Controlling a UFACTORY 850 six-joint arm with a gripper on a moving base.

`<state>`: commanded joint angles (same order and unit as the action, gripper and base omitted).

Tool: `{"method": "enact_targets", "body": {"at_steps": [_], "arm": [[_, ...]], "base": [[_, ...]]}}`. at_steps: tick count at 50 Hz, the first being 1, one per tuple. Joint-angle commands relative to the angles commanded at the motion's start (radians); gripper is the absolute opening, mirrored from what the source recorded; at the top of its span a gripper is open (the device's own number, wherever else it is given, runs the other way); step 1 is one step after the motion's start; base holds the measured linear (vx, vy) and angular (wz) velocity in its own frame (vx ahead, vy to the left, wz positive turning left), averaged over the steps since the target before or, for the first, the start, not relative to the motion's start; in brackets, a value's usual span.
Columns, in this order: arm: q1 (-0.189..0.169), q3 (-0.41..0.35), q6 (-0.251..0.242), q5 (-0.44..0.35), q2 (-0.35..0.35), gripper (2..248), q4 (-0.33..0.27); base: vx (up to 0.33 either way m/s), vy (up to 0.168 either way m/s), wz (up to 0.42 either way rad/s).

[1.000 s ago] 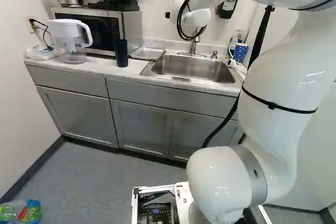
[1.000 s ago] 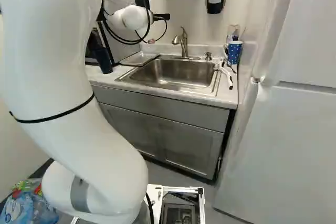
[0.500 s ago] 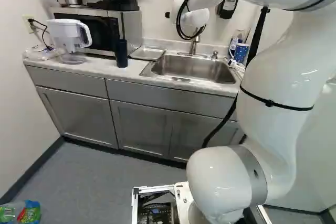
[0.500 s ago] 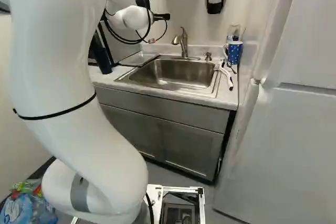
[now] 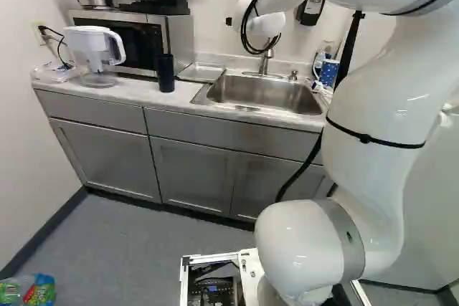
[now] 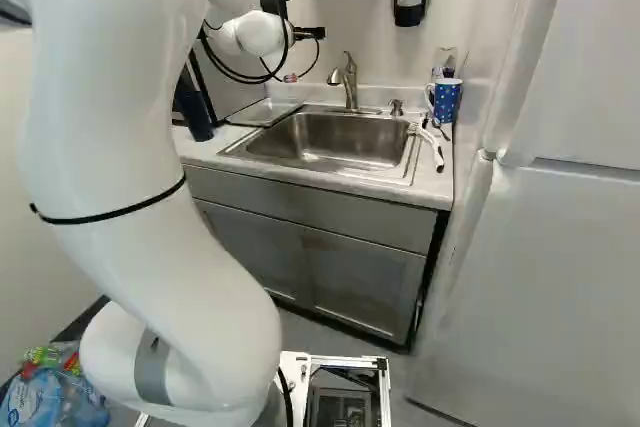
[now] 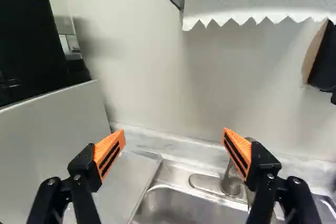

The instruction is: Rinse the cup and place it in the tray

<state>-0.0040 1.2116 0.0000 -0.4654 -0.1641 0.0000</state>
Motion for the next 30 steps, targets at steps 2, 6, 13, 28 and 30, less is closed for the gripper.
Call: {"method": "enact_targets", "body": {"at_steps": [2, 6, 13, 28, 30], "arm": [[-0.001, 0.005, 0.0, 0.008, -0.004, 247, 0.0], [-0.003, 0.014, 0.0, 0.026, -0.013, 247, 0.0], [-0.008, 0.03, 0.0, 0.057, -0.028, 247, 0.0], [-0.029, 0.075, 0.0, 0.126, -0.069, 247, 0.0], [-0.032, 0.082, 0.0, 0.135, -0.075, 247, 0.0]], "base": [[0.0, 0.0, 0.0], [0.0, 0.0, 0.0], [0.0, 0.0, 0.0], [0.0, 0.0, 0.0], [0.0, 0.0, 0.0]]}}
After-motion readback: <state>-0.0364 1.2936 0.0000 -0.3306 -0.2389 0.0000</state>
